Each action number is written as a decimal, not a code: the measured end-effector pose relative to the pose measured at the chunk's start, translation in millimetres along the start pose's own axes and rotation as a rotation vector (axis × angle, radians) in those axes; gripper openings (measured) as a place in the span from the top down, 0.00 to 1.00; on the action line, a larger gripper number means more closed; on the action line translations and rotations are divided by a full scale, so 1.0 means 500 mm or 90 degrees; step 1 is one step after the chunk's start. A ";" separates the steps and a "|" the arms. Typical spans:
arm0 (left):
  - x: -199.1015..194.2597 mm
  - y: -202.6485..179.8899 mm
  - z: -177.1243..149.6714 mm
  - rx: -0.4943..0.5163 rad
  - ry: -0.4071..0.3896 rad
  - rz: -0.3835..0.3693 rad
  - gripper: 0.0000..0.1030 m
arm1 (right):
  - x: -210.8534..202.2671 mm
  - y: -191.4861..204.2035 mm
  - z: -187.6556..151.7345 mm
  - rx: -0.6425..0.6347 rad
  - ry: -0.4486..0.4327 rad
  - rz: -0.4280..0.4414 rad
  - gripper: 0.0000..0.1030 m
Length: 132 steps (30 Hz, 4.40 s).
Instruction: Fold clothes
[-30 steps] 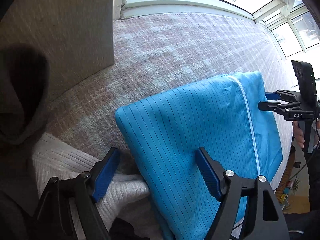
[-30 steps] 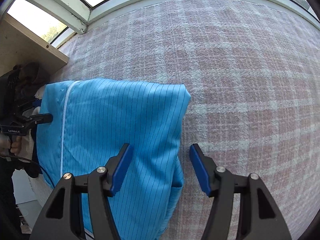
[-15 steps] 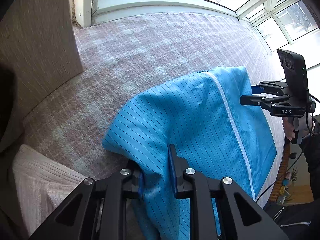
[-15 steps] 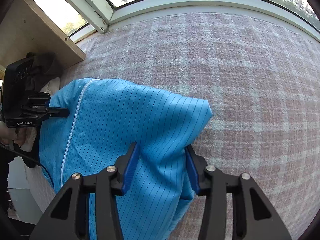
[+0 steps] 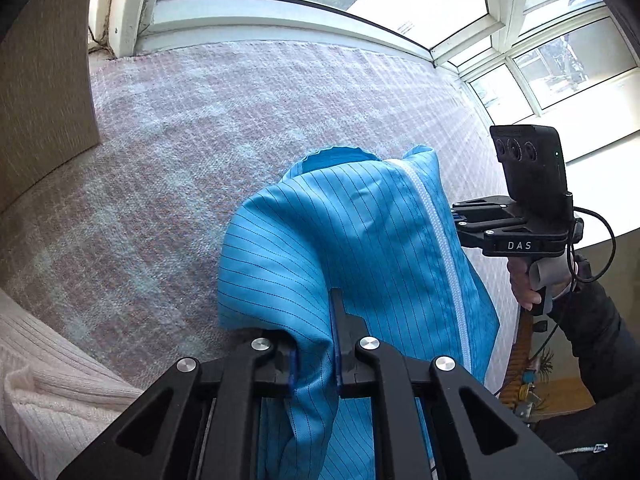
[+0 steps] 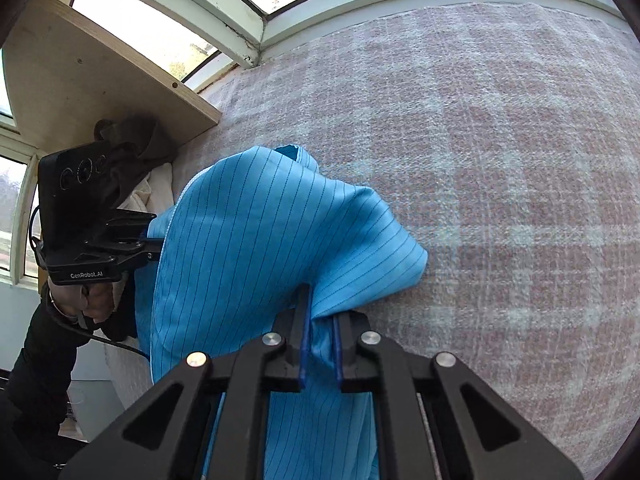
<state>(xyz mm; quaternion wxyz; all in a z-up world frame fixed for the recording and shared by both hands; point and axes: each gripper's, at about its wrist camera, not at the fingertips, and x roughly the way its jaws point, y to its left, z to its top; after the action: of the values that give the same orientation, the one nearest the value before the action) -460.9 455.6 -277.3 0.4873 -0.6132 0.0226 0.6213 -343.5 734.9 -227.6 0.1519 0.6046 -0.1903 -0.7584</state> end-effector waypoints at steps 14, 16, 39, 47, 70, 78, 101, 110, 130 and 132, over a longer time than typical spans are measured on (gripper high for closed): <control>0.009 0.070 0.050 -0.034 0.035 0.049 0.77 | -0.049 -0.041 0.015 -0.026 0.009 -0.102 0.50; 0.006 0.076 0.050 -0.051 0.032 0.022 0.74 | -0.043 -0.063 0.014 -0.008 0.020 -0.072 0.48; -0.068 -0.022 -0.018 0.021 -0.051 0.038 0.93 | -0.101 0.024 -0.053 -0.085 -0.067 -0.064 0.94; -0.043 0.000 -0.004 -0.010 -0.024 0.045 0.93 | -0.072 -0.002 -0.050 -0.056 -0.040 -0.050 0.94; -0.004 0.048 -0.020 -0.016 0.026 0.043 0.91 | -0.032 -0.082 0.014 -0.157 0.065 0.068 0.39; 0.003 0.036 -0.019 -0.010 0.035 0.061 0.91 | 0.017 0.012 0.027 -0.230 0.085 -0.001 0.38; -0.111 -0.112 0.005 0.089 -0.063 0.100 0.93 | -0.101 0.120 0.003 -0.215 0.028 -0.116 0.95; -0.171 -0.151 0.041 0.101 -0.072 0.077 0.94 | -0.198 0.149 0.036 -0.175 -0.016 -0.125 0.95; -0.004 -0.032 0.002 0.067 0.066 0.195 0.66 | -0.021 0.053 0.043 -0.263 0.086 -0.231 0.45; -0.014 -0.030 0.007 0.081 0.065 0.196 0.63 | -0.011 0.046 0.050 -0.282 0.082 -0.209 0.40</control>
<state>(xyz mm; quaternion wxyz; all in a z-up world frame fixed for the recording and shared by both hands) -455.5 461.3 -262.6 0.4227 -0.6014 0.1803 0.6536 -366.6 719.8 -207.1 0.1676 0.6262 0.0906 -0.7560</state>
